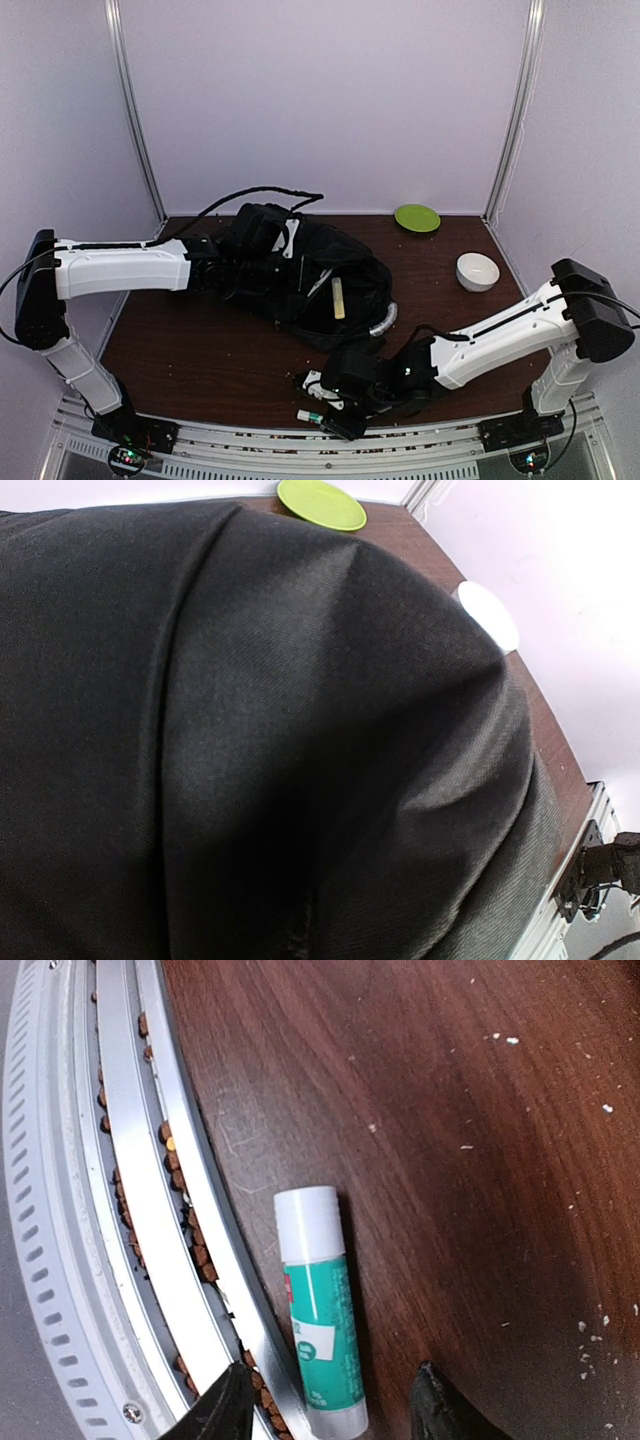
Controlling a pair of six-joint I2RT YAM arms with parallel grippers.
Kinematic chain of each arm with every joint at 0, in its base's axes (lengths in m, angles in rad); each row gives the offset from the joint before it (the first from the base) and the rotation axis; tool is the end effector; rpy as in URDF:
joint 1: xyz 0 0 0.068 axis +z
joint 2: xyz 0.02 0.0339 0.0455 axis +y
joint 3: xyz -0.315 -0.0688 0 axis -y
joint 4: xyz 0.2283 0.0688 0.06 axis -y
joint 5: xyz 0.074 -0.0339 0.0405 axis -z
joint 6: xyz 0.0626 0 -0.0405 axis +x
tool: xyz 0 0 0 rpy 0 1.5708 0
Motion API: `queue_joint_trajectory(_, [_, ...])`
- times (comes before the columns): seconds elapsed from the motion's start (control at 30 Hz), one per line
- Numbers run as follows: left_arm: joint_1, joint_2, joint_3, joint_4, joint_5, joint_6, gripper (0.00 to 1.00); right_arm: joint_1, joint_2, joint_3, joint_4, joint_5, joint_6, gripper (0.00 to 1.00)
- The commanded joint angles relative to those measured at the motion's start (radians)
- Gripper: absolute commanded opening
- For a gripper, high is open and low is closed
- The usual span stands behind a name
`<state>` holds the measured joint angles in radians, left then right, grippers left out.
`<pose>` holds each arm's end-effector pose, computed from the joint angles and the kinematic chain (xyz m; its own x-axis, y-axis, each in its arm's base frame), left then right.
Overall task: Pack the student bag
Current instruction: Pick up the stationery from the center of the board.
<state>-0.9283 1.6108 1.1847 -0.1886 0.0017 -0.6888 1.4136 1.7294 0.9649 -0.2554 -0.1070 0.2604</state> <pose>0.2257 -0.3018 0.3097 -0.7762 -0.0237 -0.6301 0.3991 0.7552 -0.5200 0.0478 0.3441 0.1937 -0.3840 -0.7873 -0.4824 -0.9230 0.3137 0.2227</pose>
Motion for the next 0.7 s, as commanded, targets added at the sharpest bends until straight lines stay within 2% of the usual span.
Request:
queue_joint_trajectory(0.0, [-0.006,-0.005,0.003,0.021,0.024,-0.005,0.00,0.017,0.040,0.042,-0.047,0.054,-0.012,0.51])
queue_joint_trajectory(0.17, [-0.006,-0.008,0.001,0.018,0.024,-0.005,0.00,0.020,0.073,0.071,-0.073,0.095,-0.011,0.45])
queue_joint_trajectory(0.43, [-0.006,-0.010,-0.002,0.012,0.014,-0.005,0.00,0.022,0.077,0.072,-0.087,0.124,0.001,0.25])
queue_joint_trajectory(0.67, [-0.005,-0.012,0.002,0.007,-0.001,-0.003,0.00,0.025,-0.049,0.001,-0.068,0.190,0.052,0.19])
